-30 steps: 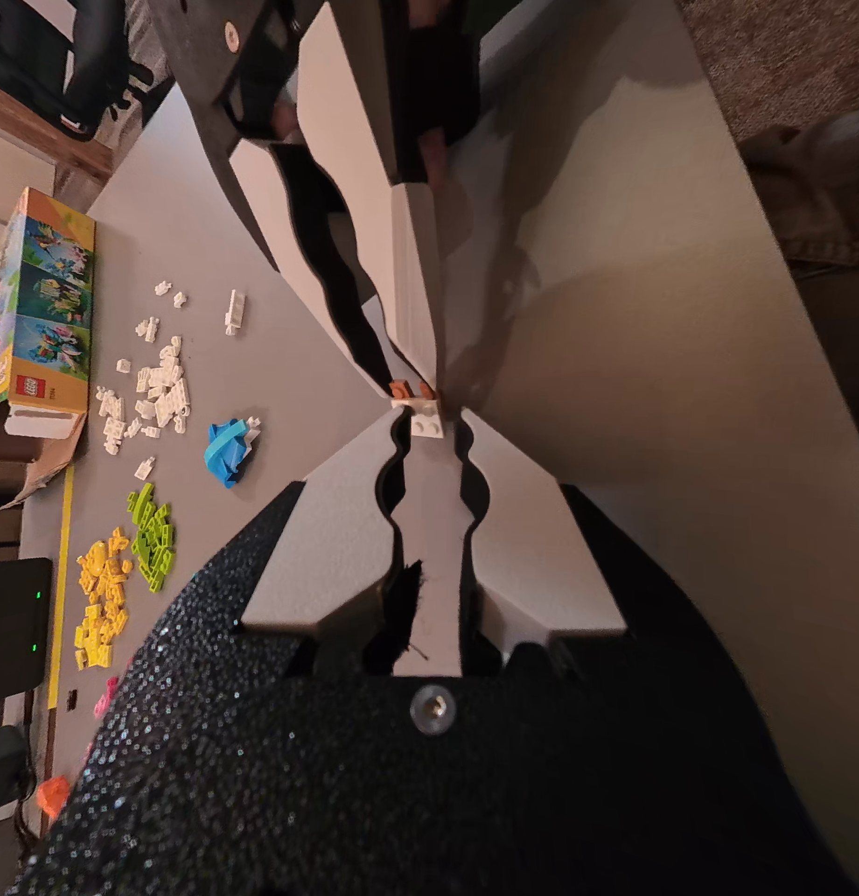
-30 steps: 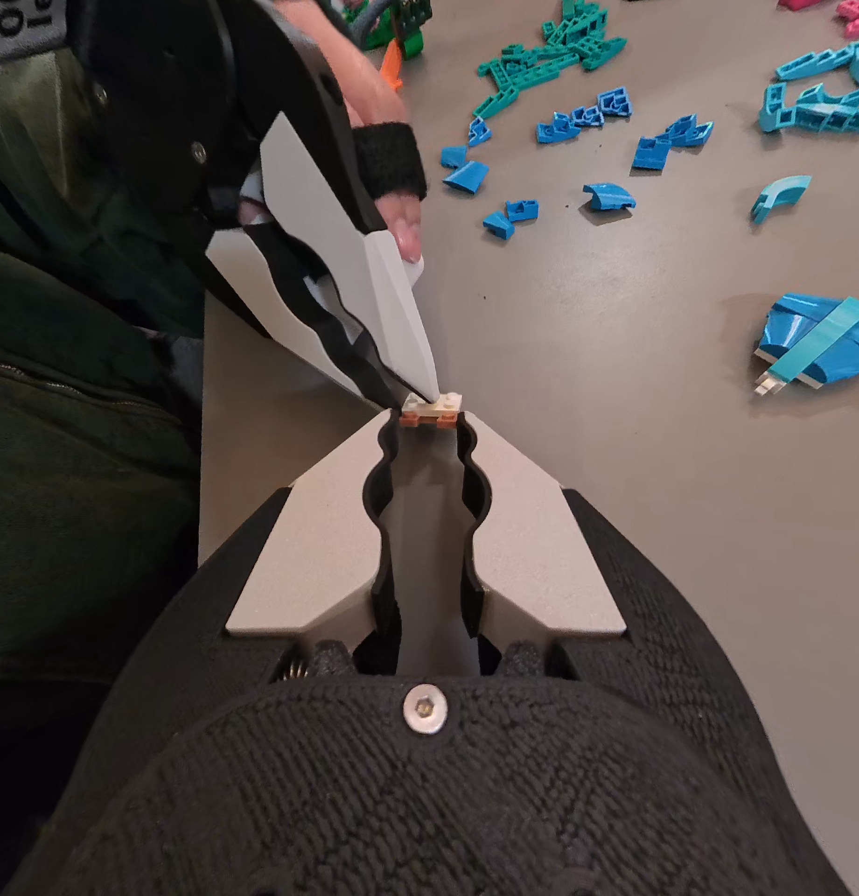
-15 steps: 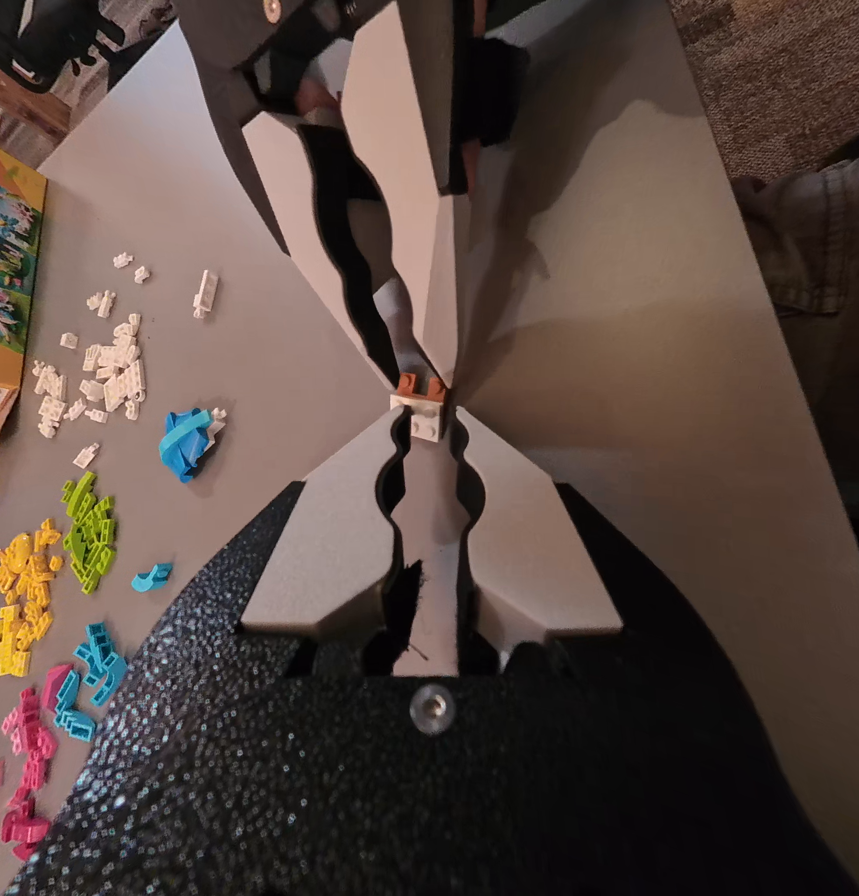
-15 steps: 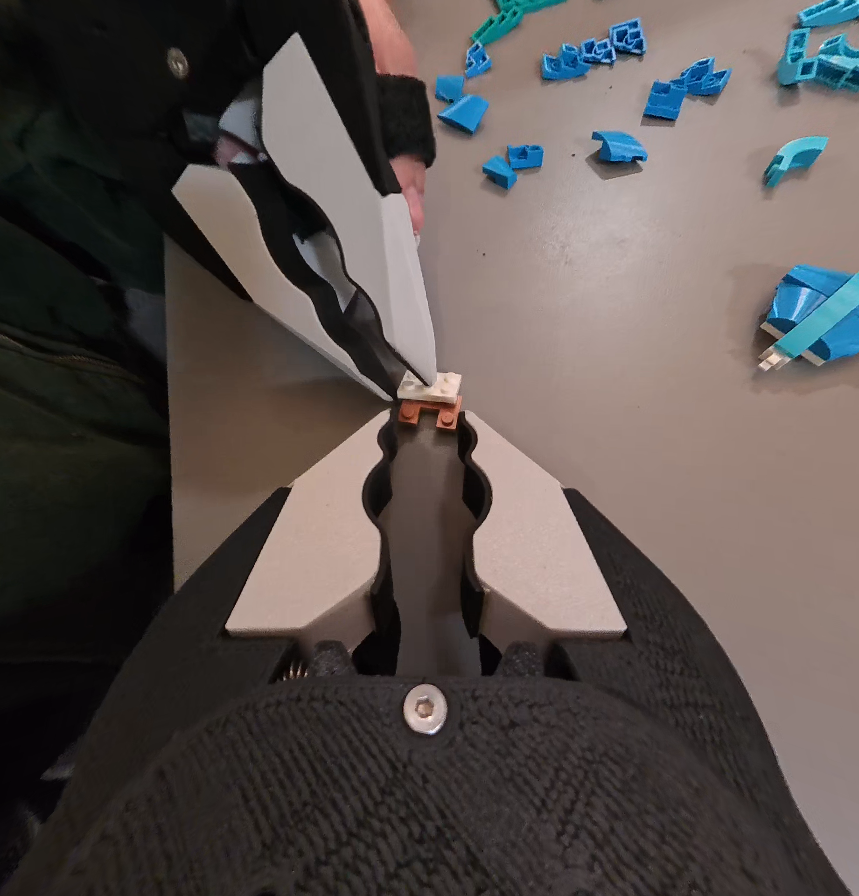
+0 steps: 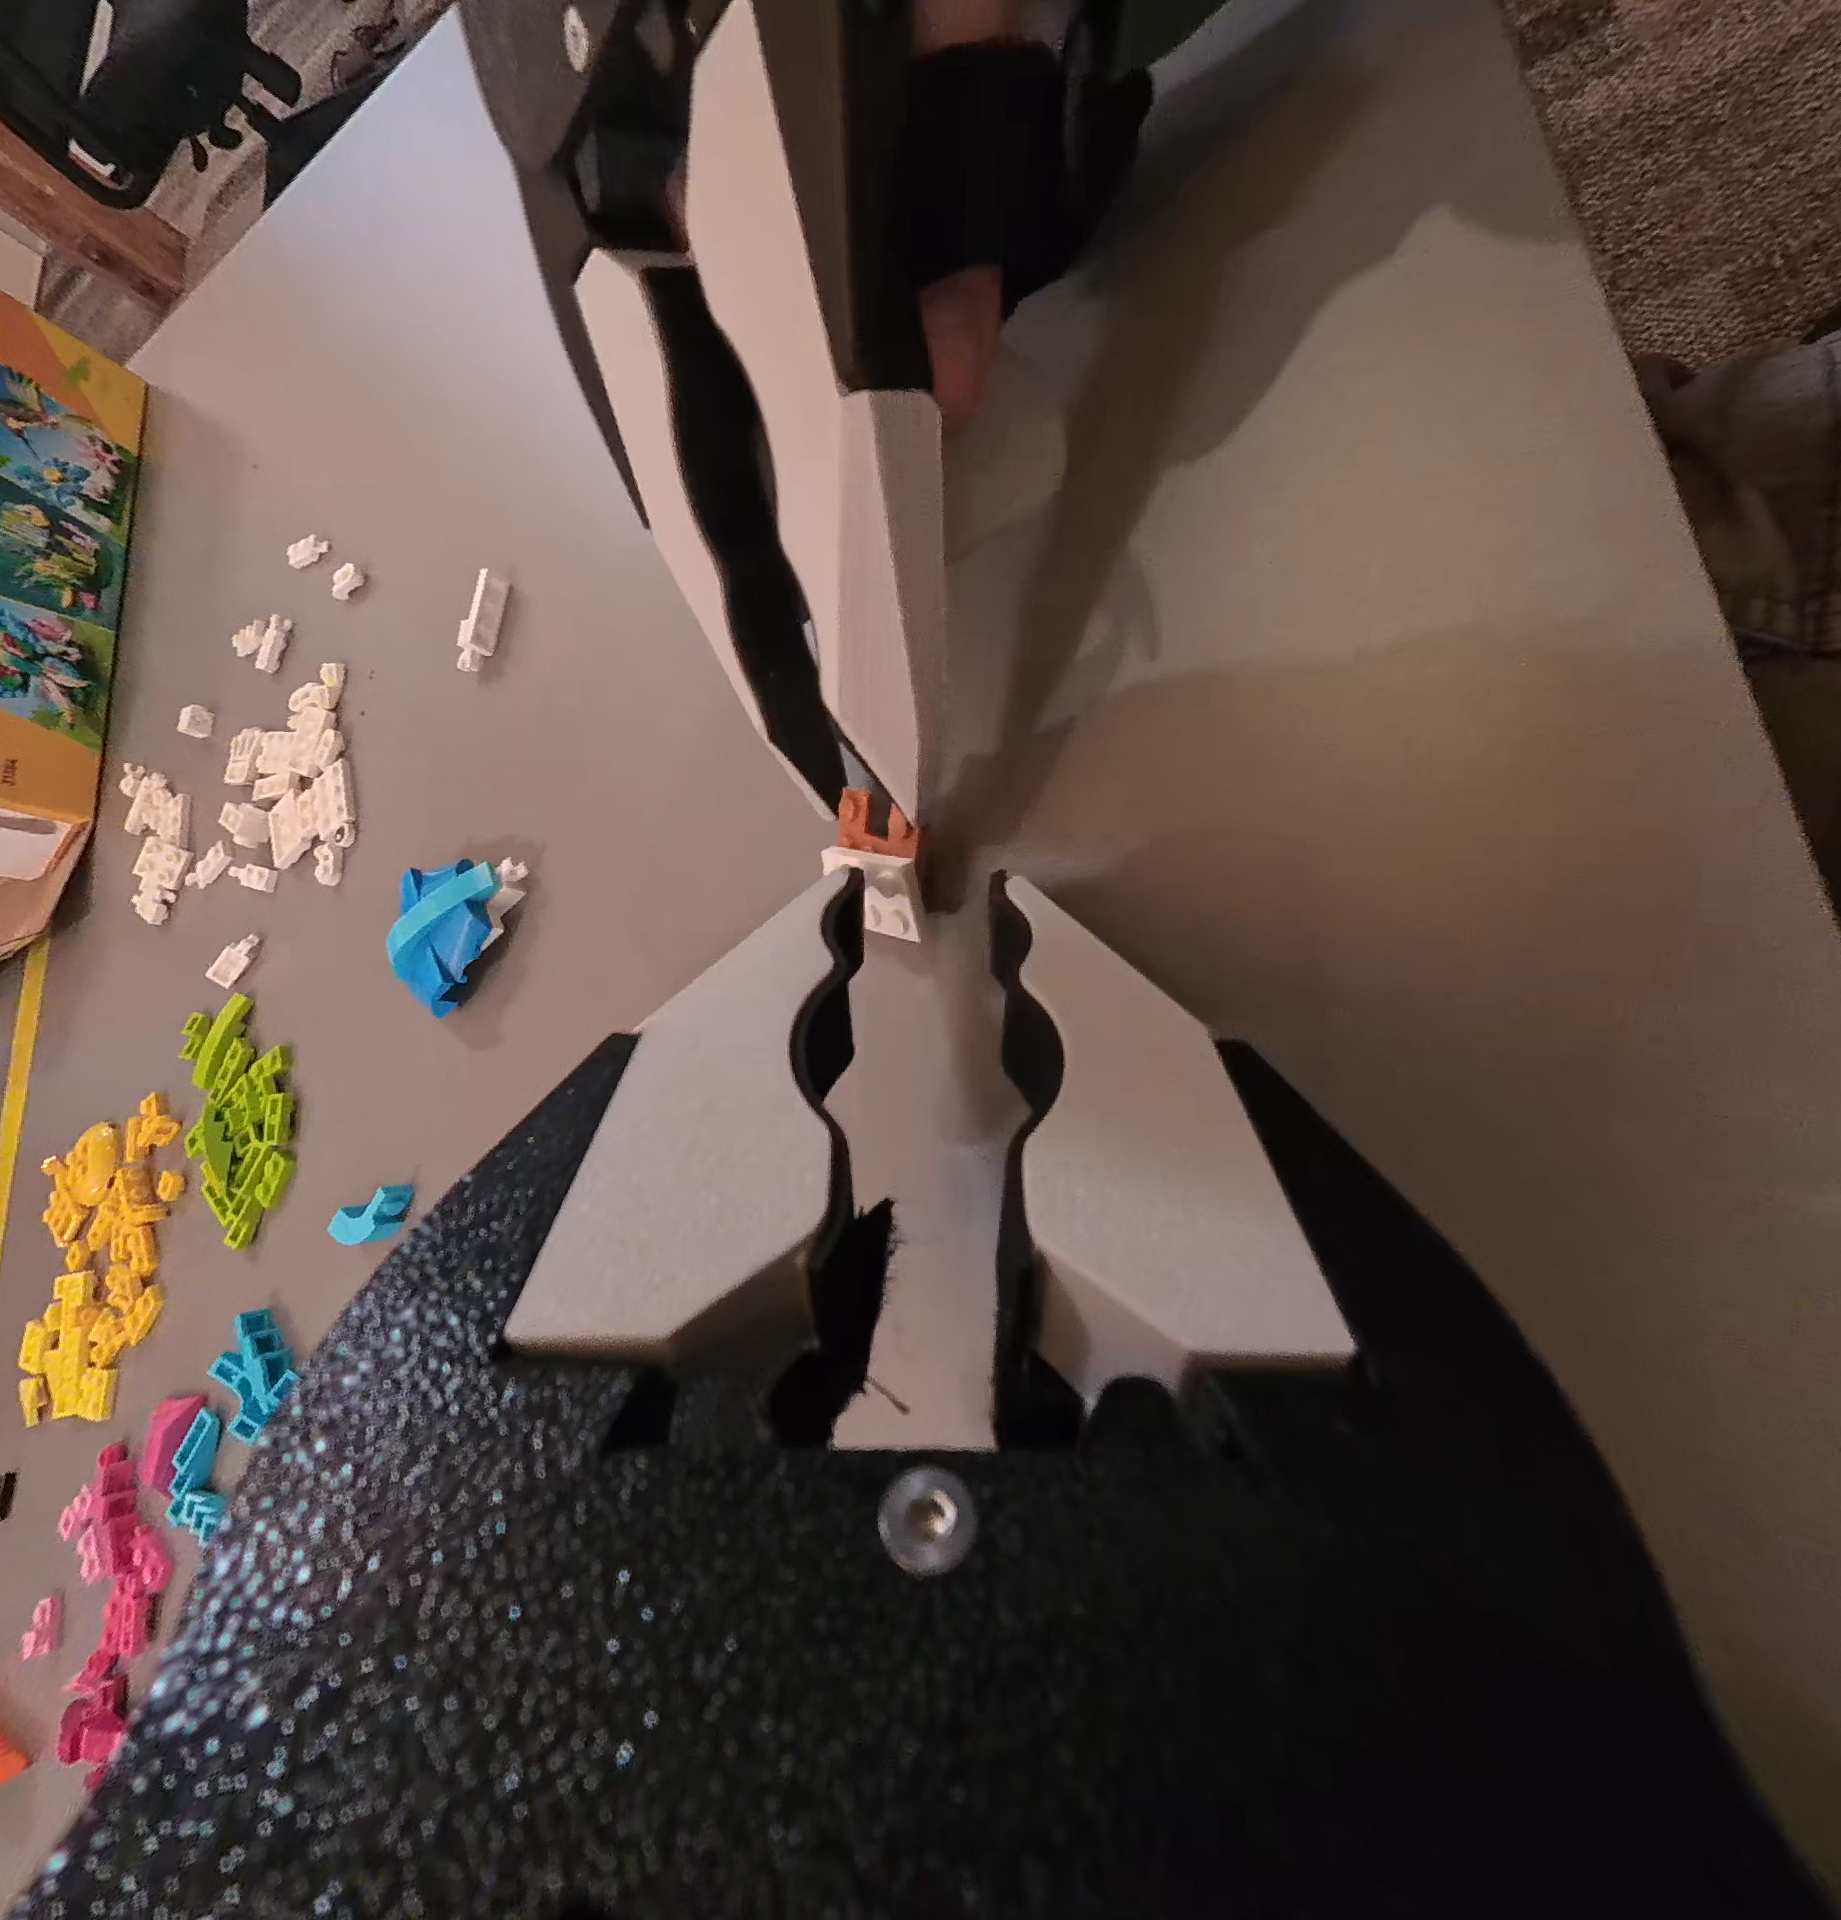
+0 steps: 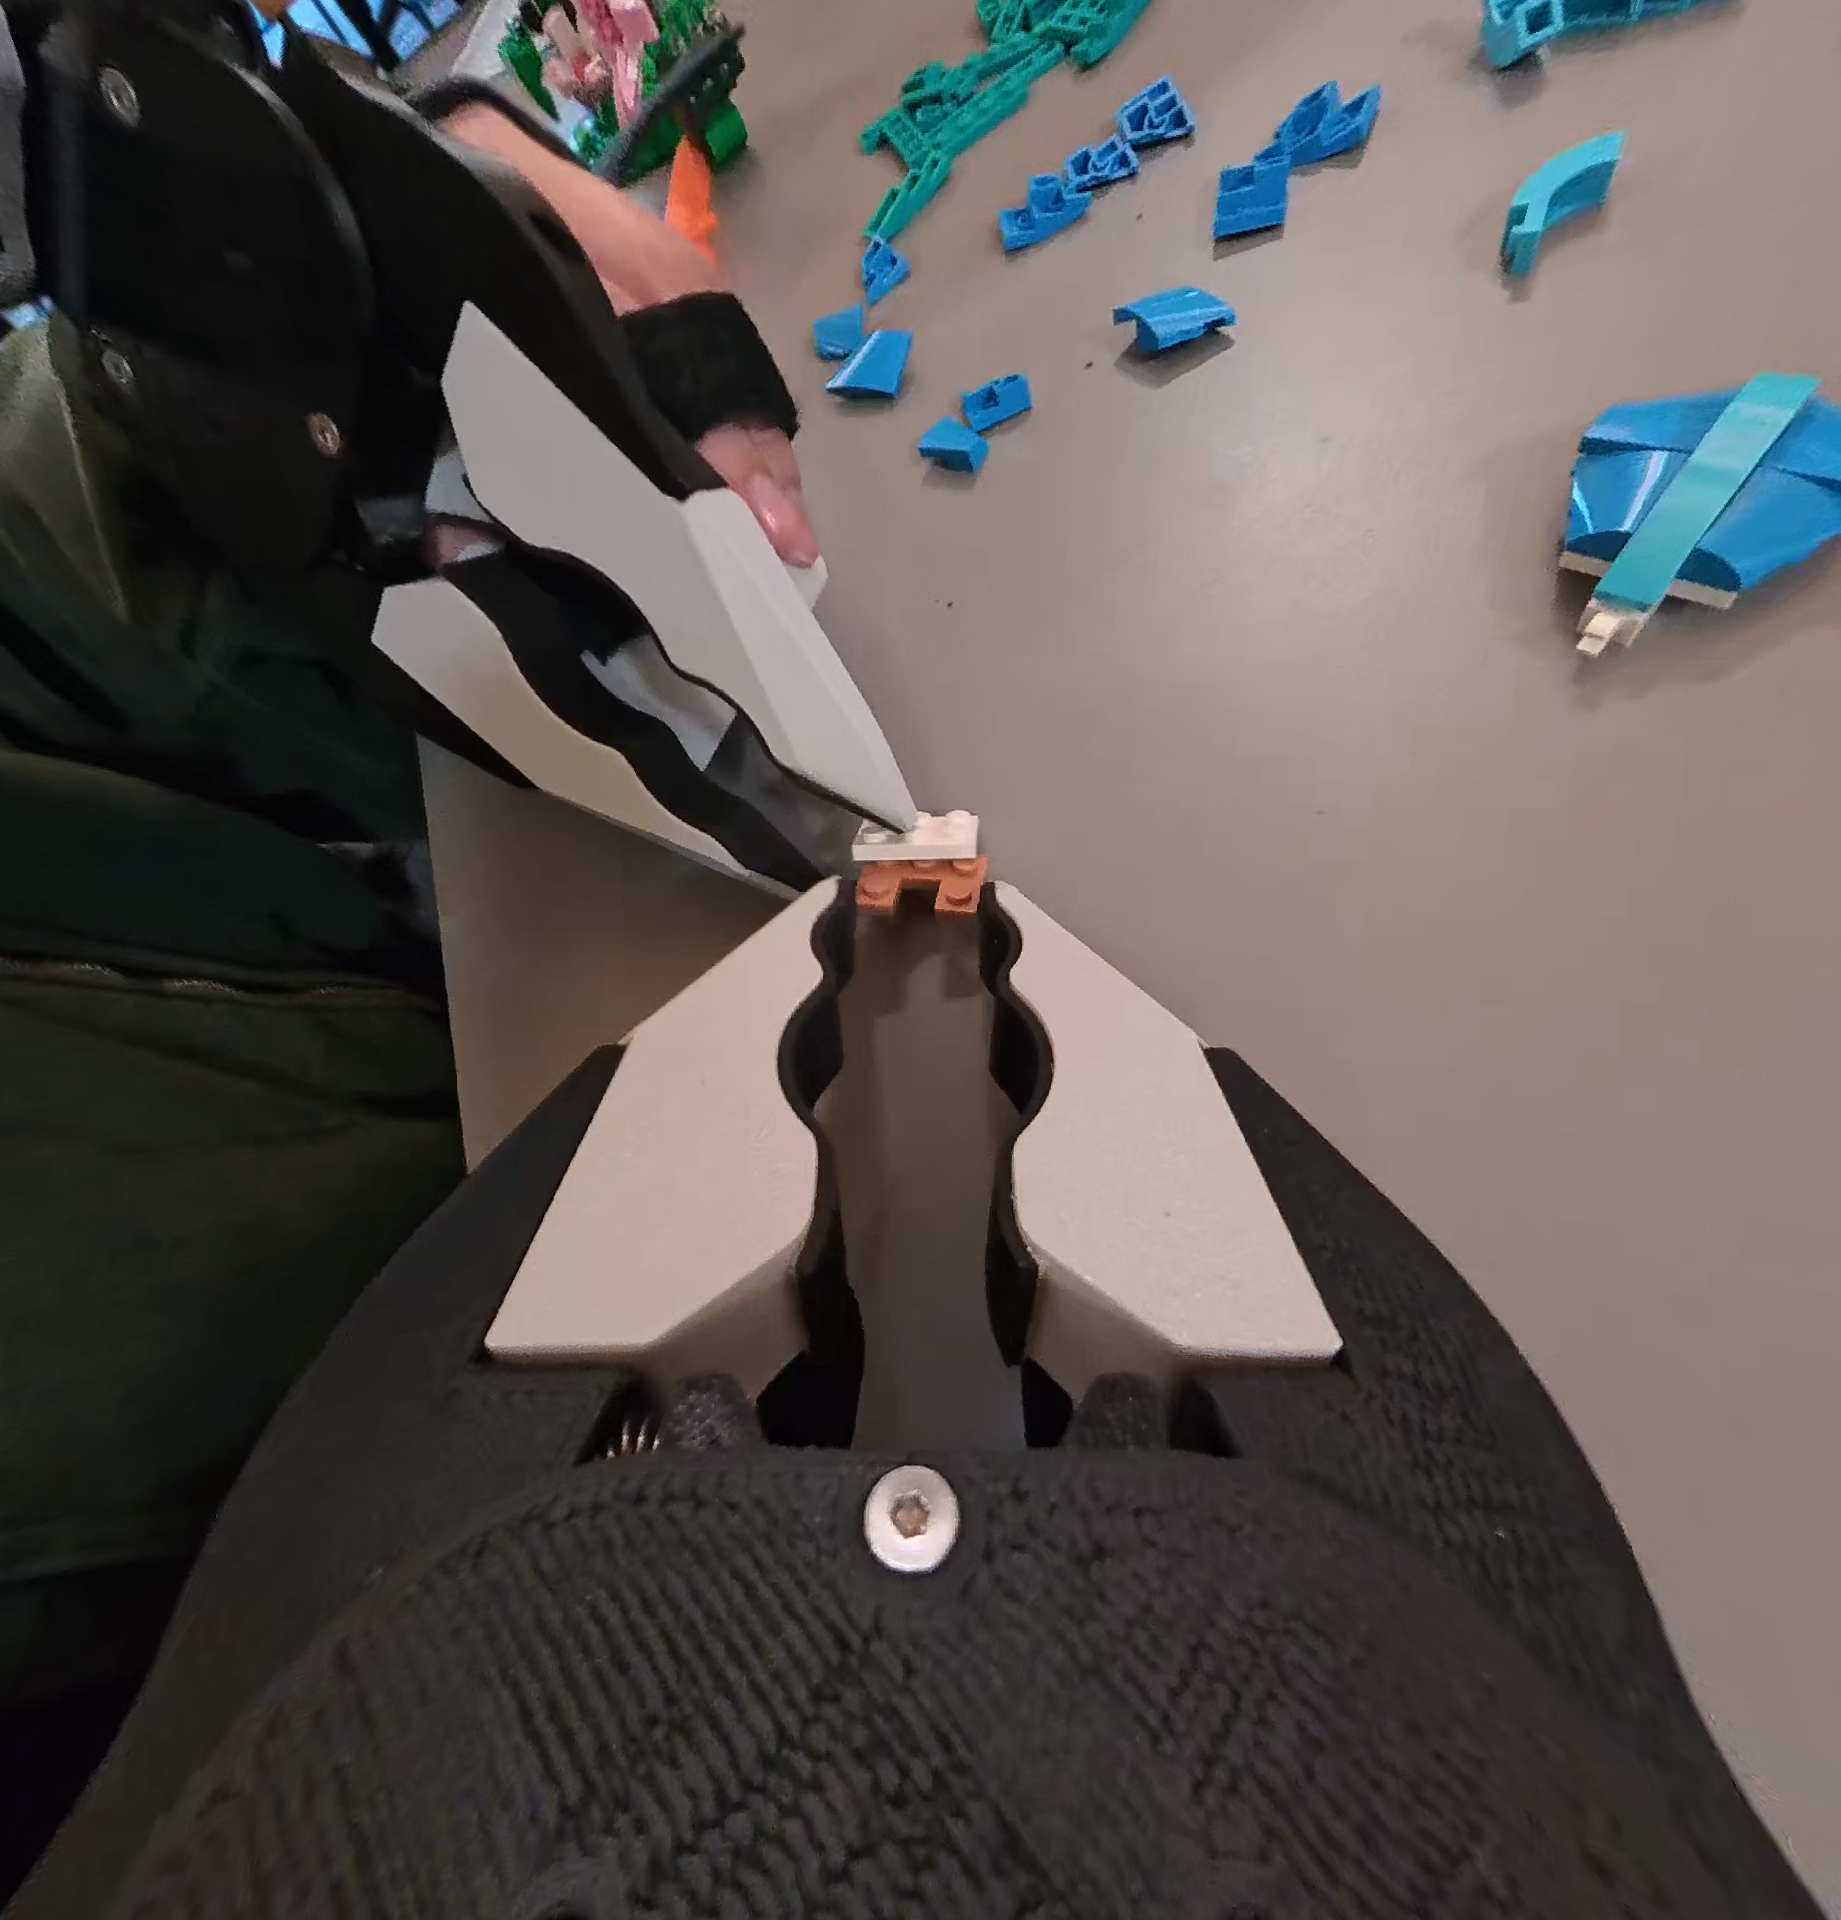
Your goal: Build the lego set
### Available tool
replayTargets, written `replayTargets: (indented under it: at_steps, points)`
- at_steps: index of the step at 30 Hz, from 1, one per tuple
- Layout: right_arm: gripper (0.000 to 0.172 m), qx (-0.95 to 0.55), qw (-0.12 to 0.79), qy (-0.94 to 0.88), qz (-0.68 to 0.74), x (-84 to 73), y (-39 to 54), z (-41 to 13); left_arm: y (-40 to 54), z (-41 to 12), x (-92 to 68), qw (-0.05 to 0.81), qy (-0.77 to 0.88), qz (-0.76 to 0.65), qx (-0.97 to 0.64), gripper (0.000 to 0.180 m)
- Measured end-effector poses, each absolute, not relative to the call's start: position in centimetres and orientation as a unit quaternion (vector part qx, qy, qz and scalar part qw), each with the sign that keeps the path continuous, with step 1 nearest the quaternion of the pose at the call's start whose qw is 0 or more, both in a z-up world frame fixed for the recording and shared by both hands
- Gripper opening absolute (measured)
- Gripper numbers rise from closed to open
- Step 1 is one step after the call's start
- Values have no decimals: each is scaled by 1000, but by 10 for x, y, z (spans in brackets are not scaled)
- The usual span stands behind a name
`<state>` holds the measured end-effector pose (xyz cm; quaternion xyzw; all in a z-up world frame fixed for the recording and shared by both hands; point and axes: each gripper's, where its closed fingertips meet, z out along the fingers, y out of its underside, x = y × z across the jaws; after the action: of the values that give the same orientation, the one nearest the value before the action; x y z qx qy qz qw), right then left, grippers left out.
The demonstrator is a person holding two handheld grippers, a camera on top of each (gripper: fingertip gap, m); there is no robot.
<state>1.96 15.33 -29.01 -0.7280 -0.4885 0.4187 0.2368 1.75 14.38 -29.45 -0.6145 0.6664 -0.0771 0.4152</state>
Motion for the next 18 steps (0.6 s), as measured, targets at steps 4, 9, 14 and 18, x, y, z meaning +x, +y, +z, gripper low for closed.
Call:
replayTargets:
  at_steps: [4, 9, 14, 18]
  points:
    - [23, -726, 235, -489, 422, 20, 152, -290, 146, -294, 20, 423, 658, -78, -619, 19]
    - [23, -725, 225, -481, 438, 20, 150, -288, 147, -292, 20, 436, 667, -56, -601, 11]
    - [23, -730, 215, -461, 456, 21, 151, -287, 148, -290, 21, 456, 678, -22, -576, 11]
    - [23, -735, 211, -438, 472, 21, 154, -284, 151, -287, 21, 474, 673, -4, -568, 10]
